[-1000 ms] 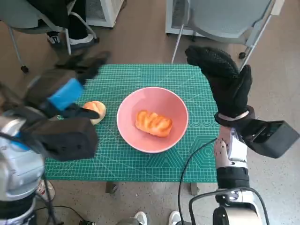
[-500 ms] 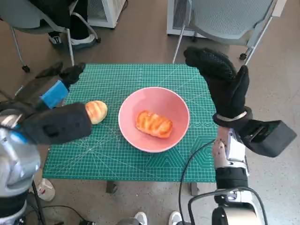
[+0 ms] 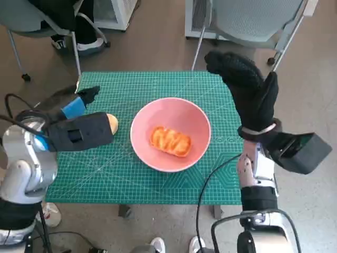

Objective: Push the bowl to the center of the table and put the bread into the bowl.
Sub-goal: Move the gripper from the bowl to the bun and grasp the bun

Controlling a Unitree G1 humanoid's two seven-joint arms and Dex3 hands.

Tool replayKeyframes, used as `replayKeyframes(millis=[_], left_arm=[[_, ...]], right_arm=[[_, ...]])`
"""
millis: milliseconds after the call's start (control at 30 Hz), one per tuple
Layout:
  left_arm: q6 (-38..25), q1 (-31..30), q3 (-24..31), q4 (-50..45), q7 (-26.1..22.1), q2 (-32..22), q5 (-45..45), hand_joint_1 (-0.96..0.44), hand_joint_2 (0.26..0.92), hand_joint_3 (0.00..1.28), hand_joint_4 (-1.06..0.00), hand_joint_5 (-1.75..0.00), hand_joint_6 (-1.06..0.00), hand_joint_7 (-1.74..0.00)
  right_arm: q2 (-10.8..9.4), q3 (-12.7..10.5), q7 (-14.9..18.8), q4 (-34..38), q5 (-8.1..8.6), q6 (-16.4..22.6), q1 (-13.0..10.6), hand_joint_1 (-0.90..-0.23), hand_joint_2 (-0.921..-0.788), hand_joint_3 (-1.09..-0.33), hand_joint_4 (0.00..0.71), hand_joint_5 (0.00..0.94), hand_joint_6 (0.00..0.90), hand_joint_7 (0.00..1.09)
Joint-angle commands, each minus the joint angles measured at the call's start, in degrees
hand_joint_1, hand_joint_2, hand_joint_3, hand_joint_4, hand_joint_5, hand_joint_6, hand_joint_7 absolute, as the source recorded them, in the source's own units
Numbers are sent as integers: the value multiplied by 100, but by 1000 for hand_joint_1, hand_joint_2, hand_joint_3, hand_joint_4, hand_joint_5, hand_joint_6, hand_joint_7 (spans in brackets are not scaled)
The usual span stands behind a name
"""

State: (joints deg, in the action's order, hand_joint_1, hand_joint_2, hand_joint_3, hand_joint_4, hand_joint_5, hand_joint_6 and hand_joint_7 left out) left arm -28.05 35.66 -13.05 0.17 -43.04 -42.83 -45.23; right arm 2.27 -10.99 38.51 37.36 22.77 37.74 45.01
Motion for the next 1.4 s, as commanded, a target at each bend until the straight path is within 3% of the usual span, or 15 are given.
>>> replayKeyframes(millis=[33,467,833,1400], left_arm=[[95,337,-268,518,115,81,-154,-72,675,3,1,1,-99,-1],[449,1342,-878,2552,441,512,-261,-223,679,4,1,1,-94,-1],[909,2331,-1289,4668,1057,1055,-198,-269,679,3,1,1,-93,0],[1380,2952,-1591,6471,1806,1666,-72,-249,673,0,1,1,-89,0]], right_arm=[[35,-8,92,98,54,-49,-27,-704,-921,-902,105,11,-1,413],[116,-43,144,99,64,-97,-23,-704,-921,-902,106,9,-1,412],[170,-33,125,89,33,-81,-43,-704,-921,-901,108,8,-1,414],[160,-15,102,14,12,-30,-129,-705,-921,-901,107,5,-1,414]])
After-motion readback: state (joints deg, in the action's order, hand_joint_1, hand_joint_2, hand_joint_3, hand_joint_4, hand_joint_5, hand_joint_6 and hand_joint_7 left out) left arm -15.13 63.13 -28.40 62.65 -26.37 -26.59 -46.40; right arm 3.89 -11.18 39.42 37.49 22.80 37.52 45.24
